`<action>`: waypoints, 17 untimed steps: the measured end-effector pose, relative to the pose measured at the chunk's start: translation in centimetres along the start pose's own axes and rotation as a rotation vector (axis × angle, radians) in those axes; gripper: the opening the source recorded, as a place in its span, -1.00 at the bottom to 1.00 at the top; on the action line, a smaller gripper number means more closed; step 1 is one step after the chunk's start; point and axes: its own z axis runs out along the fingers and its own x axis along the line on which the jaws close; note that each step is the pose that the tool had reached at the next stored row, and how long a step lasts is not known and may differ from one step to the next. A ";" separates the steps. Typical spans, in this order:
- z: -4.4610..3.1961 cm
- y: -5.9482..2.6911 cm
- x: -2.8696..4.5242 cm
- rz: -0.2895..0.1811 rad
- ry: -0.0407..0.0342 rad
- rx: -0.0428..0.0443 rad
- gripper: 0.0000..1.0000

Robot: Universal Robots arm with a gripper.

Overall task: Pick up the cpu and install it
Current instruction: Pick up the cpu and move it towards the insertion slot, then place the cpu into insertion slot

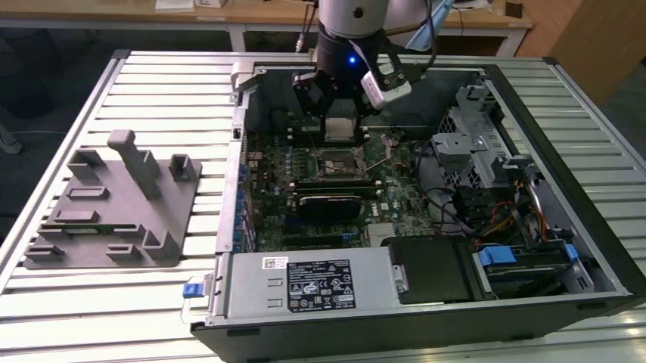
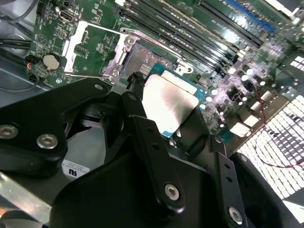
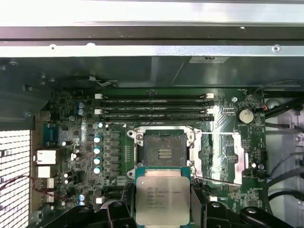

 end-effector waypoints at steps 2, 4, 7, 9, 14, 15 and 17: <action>0.29 0.15 -0.14 0.000 0.0007 0.0003 0.09; 0.51 0.27 -0.28 0.000 0.0013 0.0004 0.09; 0.68 0.35 -0.44 0.000 0.0015 0.0002 0.09; 0.67 0.35 -0.45 0.000 0.0017 0.0006 0.09; 0.68 0.35 -0.53 0.000 0.0017 0.0005 0.09; 0.69 0.36 -0.53 0.000 0.0027 0.0015 0.09; 0.68 0.35 -0.53 0.000 0.0052 0.0037 0.09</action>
